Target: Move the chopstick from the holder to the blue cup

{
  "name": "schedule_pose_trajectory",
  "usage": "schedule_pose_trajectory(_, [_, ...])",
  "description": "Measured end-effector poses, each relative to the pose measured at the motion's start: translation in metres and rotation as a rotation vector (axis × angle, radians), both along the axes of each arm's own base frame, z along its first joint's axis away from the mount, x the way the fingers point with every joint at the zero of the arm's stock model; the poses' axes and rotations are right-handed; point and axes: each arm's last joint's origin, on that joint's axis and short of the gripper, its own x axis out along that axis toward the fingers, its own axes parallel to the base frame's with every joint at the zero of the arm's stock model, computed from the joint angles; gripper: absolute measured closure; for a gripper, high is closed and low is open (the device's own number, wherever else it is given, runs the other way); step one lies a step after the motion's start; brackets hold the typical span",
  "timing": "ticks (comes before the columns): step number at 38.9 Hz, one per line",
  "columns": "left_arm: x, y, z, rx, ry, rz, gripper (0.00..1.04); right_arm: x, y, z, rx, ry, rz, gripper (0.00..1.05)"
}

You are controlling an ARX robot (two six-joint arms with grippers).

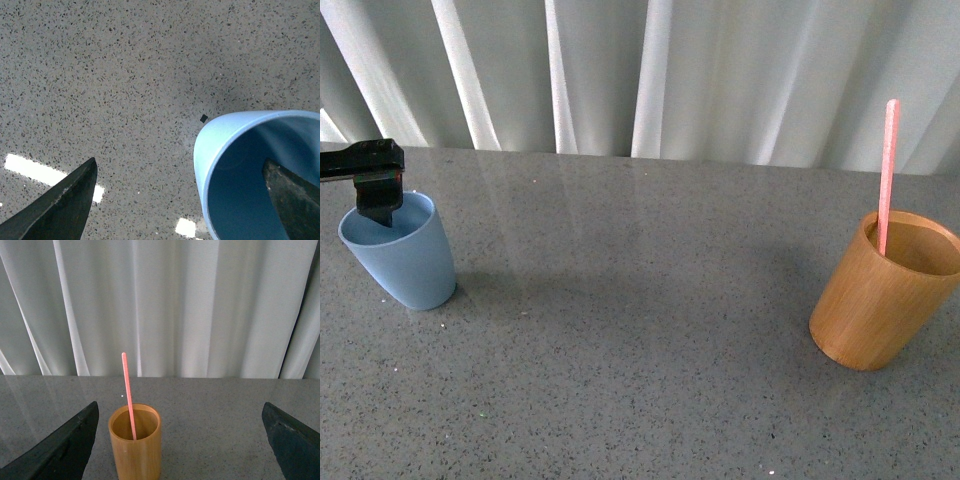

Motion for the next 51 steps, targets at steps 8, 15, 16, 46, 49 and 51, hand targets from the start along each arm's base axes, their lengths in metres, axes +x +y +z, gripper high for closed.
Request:
schedule_pose_trajectory(8, [0.008, -0.002, -0.012, 0.005, 0.016, -0.008, 0.42, 0.000, 0.000, 0.000, 0.000, 0.000, 0.000, 0.10])
schedule_pose_trajectory(15, [0.009, -0.006, -0.019, -0.008, 0.048, -0.030, 0.72, 0.000, 0.000, 0.000, 0.000, 0.000, 0.000, 0.10])
schedule_pose_trajectory(16, [0.009, -0.007, -0.019, -0.008, 0.051, -0.036, 0.78, 0.000, 0.000, 0.000, 0.000, 0.001, 0.000, 0.10])
schedule_pose_trajectory(46, [-0.031, -0.101, 0.066, -0.096, -0.074, -0.446, 1.01, 0.000, 0.000, 0.000, 0.000, 0.000, 0.000, 0.10])
schedule_pose_trajectory(49, [-0.046, -0.129, 0.074, -0.106, -0.090, -0.539, 1.01, 0.000, 0.000, 0.000, 0.000, 0.000, 0.000, 0.10])
schedule_pose_trajectory(51, [-0.054, -0.147, 0.074, -0.110, -0.092, -0.593, 1.01, 0.000, 0.000, 0.000, 0.000, 0.000, 0.000, 0.10])
